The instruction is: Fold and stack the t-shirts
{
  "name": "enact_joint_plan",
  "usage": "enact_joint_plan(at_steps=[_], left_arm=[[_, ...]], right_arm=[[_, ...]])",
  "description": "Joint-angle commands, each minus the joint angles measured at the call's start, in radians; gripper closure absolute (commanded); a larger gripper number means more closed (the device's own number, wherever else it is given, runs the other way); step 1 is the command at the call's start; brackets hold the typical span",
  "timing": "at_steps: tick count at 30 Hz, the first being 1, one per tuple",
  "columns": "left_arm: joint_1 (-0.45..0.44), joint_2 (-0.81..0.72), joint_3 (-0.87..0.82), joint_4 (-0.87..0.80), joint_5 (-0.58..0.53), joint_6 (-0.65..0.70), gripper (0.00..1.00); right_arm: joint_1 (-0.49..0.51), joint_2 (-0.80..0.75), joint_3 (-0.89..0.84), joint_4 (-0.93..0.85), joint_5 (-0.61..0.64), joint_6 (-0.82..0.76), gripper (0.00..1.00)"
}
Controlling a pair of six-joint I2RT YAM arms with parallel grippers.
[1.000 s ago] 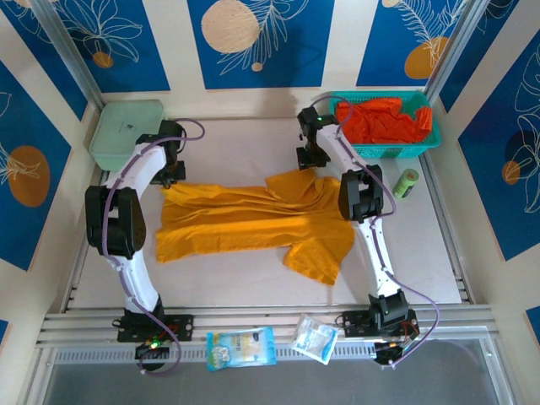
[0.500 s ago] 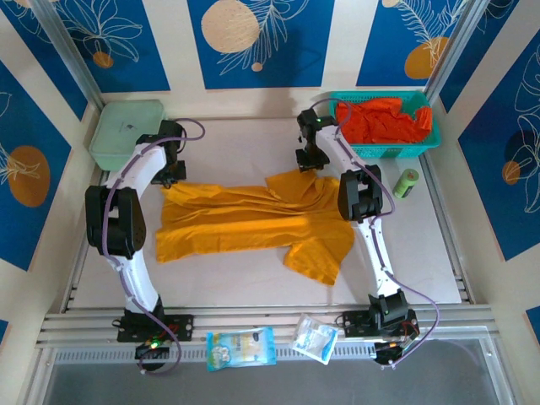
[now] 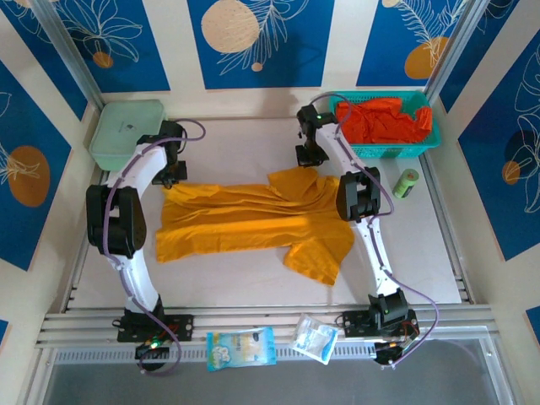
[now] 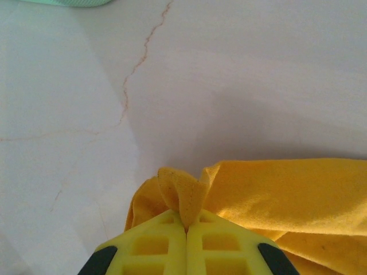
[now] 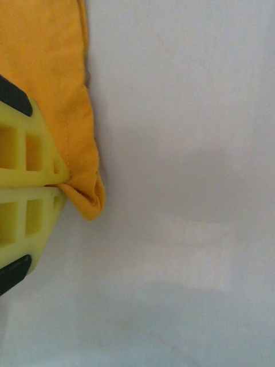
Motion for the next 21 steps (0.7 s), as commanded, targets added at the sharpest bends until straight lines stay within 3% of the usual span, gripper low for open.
enact_joint_plan(at_steps=[1,11,17,21], left_arm=[[0.007,-0.104,0.092,-0.060,0.015,0.006,1.00],[0.008,-0.395,0.323,-0.215,0.047,0.033,1.00],[0.008,-0.594,0.410,-0.222,0.195,0.085,1.00],[0.008,-0.717,0.478,-0.226,0.266,0.120,1.00]], right_arm=[[0.009,-0.225,0.012,-0.031,0.025,0.026,1.00],[0.039,-0.829,-0.157,0.003,0.097,0.012,1.00],[0.110,-1.156,-0.237,0.066,0.122,-0.040,1.00],[0.154,-1.272,-0.128,0.024,0.073,-0.029,1.00]])
